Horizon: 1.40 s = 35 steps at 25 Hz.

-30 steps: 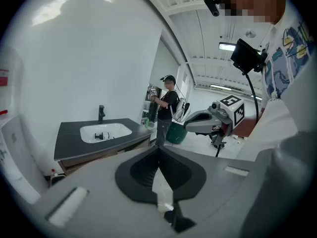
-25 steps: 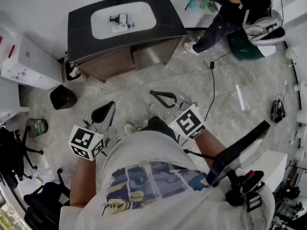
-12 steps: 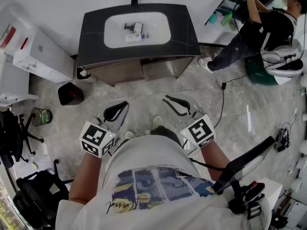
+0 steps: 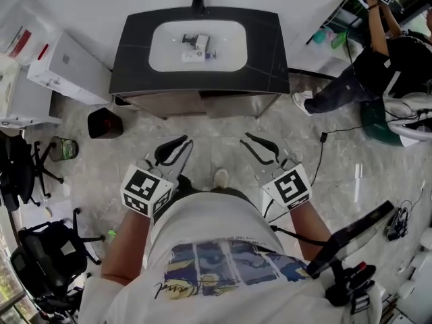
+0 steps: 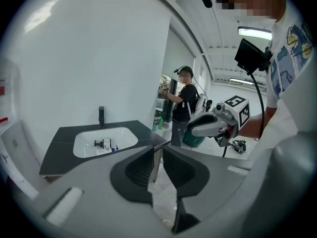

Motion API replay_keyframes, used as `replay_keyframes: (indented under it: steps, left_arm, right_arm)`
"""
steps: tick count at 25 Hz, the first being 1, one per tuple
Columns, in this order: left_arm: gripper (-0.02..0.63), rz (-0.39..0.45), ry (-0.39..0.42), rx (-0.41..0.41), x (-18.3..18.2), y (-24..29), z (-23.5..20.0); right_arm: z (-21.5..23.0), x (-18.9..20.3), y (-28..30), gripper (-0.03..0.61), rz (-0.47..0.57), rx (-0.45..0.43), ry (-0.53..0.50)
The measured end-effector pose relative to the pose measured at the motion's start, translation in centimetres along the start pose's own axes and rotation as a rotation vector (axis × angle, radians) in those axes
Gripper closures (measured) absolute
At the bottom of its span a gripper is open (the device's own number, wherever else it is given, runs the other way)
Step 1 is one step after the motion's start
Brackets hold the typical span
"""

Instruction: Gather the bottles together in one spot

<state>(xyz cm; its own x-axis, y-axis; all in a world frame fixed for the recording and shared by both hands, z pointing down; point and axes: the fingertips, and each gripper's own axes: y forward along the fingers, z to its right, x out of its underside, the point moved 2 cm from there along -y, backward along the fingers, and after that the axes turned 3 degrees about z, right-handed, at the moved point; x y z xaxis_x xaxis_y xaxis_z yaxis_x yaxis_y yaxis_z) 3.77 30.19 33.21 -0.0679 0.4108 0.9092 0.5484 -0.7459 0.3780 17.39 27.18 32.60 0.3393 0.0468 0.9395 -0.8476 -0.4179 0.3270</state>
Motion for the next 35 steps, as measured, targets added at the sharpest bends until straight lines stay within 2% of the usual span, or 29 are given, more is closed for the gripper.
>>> replay_keyframes:
  steps: [5, 10, 19, 23, 30, 35]
  left_arm:
    - [0.546, -0.031, -0.011, -0.009, -0.3, 1.8, -0.8]
    - [0.546, -0.027, -0.022, 0.006, -1.0, 3.5, -4.0]
    - [0.546, -0.015, -0.025, 0.066, -3.8, 6.9, -13.2]
    - [0.546, -0.020, -0.031, 0.091, -4.6, 7.5, -17.6]
    - [0.546, -0.050, -0.024, 0.121, -3.7, 9.4, -23.1]
    - [0.543, -0.097, 0.025, 0.134, -3.0, 12.7, -24.4]
  right_arm:
    - [2.1, 0.9, 1.0, 0.500, -0.014, -0.015, 0.019]
    - [3.8, 1.0, 3.9, 0.499, -0.024, -0.002, 0.035]
    - [8.0, -1.2, 11.0, 0.499, -0.071, 0.069, 0.046]
    - [8.4, -2.7, 15.1, 0.499, -0.090, 0.084, 0.055]
    - [7.9, -3.7, 20.3, 0.499, -0.120, 0.096, 0.062]
    - [9.3, -3.2, 20.9, 0.499, -0.153, 0.104, 0.080]
